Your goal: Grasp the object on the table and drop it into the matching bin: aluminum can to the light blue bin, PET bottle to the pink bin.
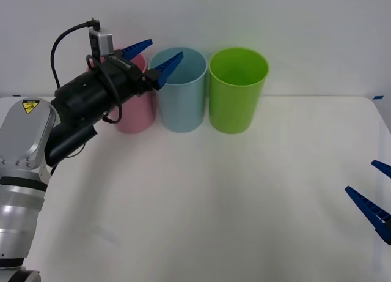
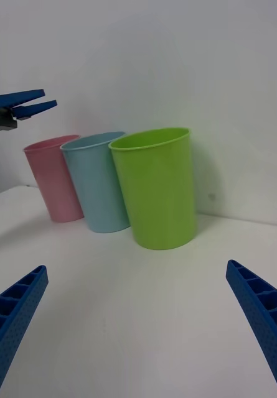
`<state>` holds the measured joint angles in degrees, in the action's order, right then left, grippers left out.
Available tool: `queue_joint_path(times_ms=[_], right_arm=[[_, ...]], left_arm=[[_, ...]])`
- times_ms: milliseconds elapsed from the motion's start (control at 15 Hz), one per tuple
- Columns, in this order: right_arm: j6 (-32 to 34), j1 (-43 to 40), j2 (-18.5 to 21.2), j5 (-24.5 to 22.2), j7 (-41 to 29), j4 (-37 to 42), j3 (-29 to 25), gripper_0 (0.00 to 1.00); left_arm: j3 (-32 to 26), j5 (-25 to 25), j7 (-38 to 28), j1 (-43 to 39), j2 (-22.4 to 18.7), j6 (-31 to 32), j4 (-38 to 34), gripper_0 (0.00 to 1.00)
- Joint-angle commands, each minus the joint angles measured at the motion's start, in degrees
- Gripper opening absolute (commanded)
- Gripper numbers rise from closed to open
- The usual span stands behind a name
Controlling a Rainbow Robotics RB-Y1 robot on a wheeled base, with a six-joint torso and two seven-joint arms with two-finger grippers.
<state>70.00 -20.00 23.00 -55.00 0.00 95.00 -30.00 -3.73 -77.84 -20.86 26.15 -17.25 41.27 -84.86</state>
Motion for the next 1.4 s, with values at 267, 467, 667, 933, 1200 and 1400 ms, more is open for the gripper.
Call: queue_joint_path(times_ms=[267,467,667,933,1200,1400], right_arm=[[0.0,0.0,0.0,0.0,0.0,0.0,0.0,1.00],[0.0,0.0,0.0,0.0,0.0,0.0,0.0,1.00],[0.0,0.0,0.0,0.0,0.0,0.0,0.0,1.00],[0.0,0.0,0.0,0.0,0.0,0.0,0.0,1.00],[0.0,0.0,0.0,0.0,0.0,0.0,0.0,1.00],[0.0,0.0,0.0,0.0,0.0,0.0,0.0,1.00]], left_arm=[[-5.3,0.9,2.0,-9.1,-0.5,2.4,-6.1,1.00],[-11.4,1.6,2.6,-14.4,-1.2,6.7,-9.3,1.00],[-16.7,1.6,3.7,-18.7,-2.8,12.0,-10.2,1.00],[-23.4,2.2,5.1,-23.1,-5.5,21.2,-10.2,1.00],[-24.8,7.4,8.7,-29.6,-10.7,24.9,-10.2,1.00],[-26.2,10.3,11.1,-33.6,-13.6,26.0,-10.2,1.00]])
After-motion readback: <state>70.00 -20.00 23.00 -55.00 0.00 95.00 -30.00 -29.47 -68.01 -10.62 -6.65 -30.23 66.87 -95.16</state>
